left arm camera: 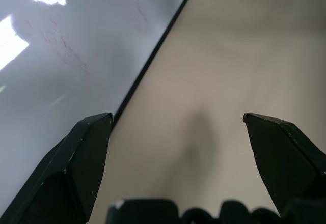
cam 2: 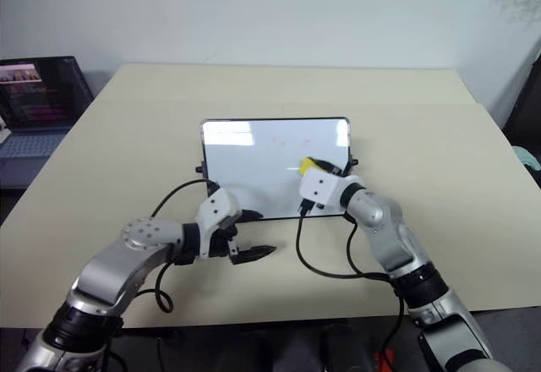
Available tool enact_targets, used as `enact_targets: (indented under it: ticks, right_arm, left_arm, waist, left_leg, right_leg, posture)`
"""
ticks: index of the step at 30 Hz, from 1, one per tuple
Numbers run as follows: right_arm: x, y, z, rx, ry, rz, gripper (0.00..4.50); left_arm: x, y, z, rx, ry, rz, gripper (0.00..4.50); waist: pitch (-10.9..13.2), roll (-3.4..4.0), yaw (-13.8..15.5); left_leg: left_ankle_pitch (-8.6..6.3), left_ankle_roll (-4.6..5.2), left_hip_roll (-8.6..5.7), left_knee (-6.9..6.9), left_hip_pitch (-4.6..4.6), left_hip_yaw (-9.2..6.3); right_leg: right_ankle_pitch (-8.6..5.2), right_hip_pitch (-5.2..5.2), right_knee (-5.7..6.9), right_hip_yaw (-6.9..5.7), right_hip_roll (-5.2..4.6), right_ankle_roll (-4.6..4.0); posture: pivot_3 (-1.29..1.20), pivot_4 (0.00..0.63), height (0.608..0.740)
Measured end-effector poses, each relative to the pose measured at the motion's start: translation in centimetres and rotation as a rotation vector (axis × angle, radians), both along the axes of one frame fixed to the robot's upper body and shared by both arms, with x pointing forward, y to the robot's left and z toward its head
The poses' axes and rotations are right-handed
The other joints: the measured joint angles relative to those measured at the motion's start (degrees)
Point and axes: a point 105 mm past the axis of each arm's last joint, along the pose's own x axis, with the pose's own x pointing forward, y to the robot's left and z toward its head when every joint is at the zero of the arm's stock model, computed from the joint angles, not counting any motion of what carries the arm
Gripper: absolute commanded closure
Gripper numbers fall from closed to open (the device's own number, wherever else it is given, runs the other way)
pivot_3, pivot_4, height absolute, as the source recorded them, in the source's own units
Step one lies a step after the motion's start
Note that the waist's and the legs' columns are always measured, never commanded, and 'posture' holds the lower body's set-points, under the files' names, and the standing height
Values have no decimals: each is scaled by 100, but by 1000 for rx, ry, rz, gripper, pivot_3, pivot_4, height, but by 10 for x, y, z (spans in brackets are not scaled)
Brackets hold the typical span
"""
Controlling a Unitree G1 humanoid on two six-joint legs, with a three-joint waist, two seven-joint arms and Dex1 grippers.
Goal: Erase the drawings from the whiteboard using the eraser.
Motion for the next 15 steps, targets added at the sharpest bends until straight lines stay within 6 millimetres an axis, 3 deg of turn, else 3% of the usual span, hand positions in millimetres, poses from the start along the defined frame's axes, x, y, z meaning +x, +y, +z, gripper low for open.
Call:
enact_targets:
  ticks: [5, 11, 15]
  right_arm:
    - [1, -2, 3, 85, 39, -34, 3178]
    - [-10, -34, 9, 302, 169, -153, 3179]
    - [-25, -60, 18, 386, 213, -227, 3179]
  left_arm:
    - [8, 1, 6, -13, -14, 8, 0]
    - [17, -13, 35, -92, -107, -54, 0]
    - [24, -33, 55, -131, -164, -123, 0]
  waist:
    - [0, 0, 12]
    - [2, 2, 51]
    - [2, 3, 78]
  left_leg:
    - [2, 1, 0, 1, -4, -3]
    - [0, 0, -4, 0, -30, -6]
    - [-1, -1, -12, 1, -51, -12]
  right_leg:
    - [2, -1, 0, -3, 1, 0]
    - [8, -8, -11, -8, 0, -11]
    - [7, -17, -15, -16, 1, -9]
  posture:
    - [0, 150, 740]
    - [0, 150, 740]
    - [0, 150, 740]
